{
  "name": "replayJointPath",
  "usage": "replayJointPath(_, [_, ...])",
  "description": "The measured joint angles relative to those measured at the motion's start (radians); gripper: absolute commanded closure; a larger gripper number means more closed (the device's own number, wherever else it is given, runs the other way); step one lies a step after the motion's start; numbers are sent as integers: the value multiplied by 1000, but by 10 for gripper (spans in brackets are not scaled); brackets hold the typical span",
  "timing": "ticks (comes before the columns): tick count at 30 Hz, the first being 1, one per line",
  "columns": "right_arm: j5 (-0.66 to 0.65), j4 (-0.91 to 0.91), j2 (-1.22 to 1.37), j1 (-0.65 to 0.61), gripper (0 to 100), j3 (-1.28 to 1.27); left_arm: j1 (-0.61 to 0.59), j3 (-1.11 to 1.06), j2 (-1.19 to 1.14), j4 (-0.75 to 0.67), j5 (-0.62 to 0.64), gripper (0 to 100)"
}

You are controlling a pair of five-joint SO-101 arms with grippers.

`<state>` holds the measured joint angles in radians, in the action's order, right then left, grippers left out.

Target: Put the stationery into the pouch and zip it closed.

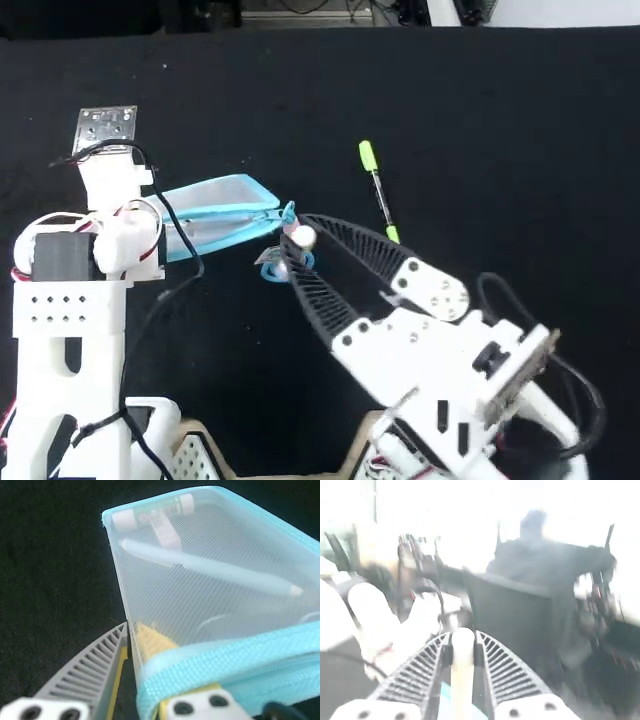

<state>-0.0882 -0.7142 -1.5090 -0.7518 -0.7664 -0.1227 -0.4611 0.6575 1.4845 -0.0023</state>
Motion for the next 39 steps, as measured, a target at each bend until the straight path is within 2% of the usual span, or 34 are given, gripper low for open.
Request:
replayJointPath(6, [6,316,-43,-29,987,-212,0,0,0,0,0,970])
replayJointPath(23, [8,701,-40,-29,987,-509,0,0,0,0,0,970])
replayJointPath(31, [6,710,-38,-26,977,-634,0,0,0,0,0,970])
replayJointPath(36, [6,563,-38,-26,837,-634,0,-3,0,0,0,970])
replayJointPath(39, [8,442,-38,-28,844,-597,0,-3,0,-6,0,970])
